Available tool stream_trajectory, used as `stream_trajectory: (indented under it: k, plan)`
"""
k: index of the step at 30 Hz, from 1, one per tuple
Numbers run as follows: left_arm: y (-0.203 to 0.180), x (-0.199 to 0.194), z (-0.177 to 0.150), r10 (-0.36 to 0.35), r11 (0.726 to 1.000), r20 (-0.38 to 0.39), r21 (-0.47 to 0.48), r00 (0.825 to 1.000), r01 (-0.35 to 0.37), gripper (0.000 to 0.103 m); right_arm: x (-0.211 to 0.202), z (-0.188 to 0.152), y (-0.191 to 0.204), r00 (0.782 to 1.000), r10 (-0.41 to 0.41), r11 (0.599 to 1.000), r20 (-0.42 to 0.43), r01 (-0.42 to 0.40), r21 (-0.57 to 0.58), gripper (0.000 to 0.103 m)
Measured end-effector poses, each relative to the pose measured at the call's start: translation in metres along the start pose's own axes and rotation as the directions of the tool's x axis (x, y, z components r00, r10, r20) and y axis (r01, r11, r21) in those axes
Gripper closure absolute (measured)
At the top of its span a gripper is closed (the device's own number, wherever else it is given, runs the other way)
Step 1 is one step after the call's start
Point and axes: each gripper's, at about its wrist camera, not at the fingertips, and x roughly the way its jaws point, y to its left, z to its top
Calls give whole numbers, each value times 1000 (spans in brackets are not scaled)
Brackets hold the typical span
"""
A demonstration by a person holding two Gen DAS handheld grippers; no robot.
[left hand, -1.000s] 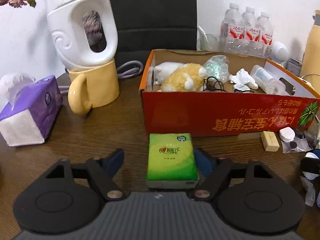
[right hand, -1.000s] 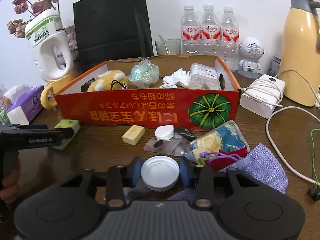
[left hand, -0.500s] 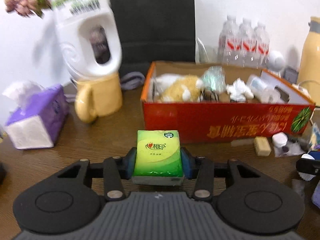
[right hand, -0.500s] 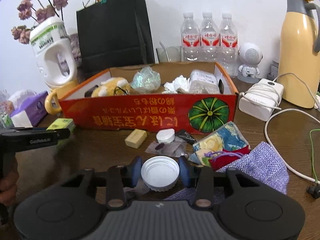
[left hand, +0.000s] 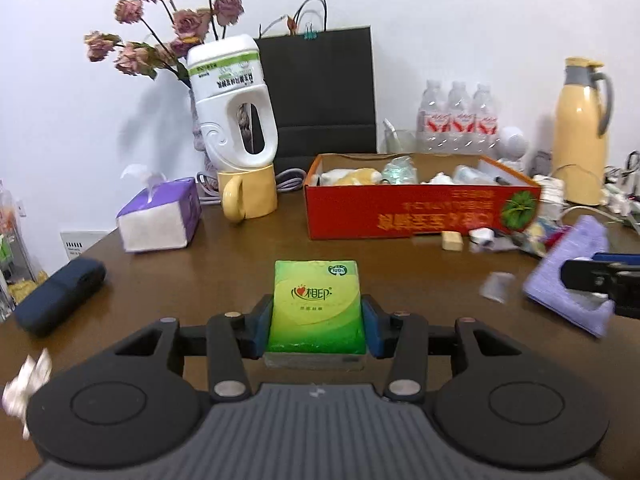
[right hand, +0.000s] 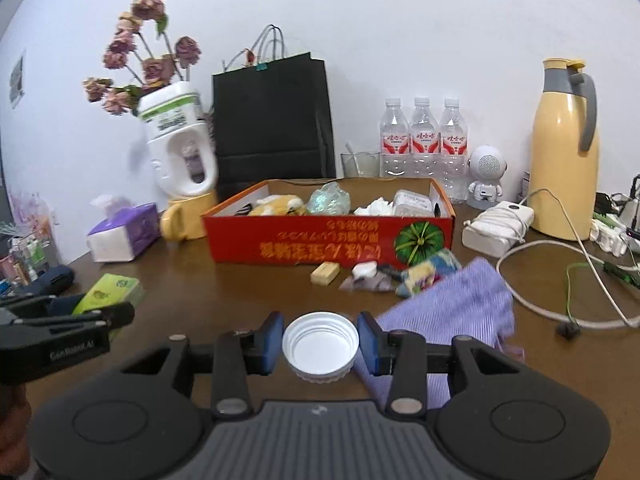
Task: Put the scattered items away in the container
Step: 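Lower tissue pack and bottle cap into the cardboard box and open both tools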
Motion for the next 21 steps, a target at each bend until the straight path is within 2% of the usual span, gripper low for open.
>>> stream_trajectory:
  k: [4, 8, 11, 15, 18, 21]
  plan:
    - [-6, -36, -15, -31, 999, 44, 29, 999, 30, 57, -32, -18, 13, 1000, 7, 1000, 13, -7, -24, 64]
    - [-12, -40, -12, -61, 997, 56, 50, 997, 59, 57, -43, -24, 14, 1000, -2, 1000, 21, 2, -11, 64]
    - [-14, -34, -1, -87, 996, 65, 19, 994, 86, 57, -40, -17, 6, 1000, -4, 1000, 26, 3, 24, 64]
    - [-16, -18, 15, -82, 996, 83, -15, 993, 84, 57, -30, -5, -2, 999, 0, 998, 45, -3, 61, 64]
    - [-21, -1, 32, -121, 992, 81, -21, 989, 123, 57, -14, 11, -9, 999, 1, 999, 47, -4, 53, 64]
    - [-29, 29, 60, -183, 982, 82, -27, 980, 186, 57, 7, 40, -25, 999, 19, 997, 50, -23, 72, 64]
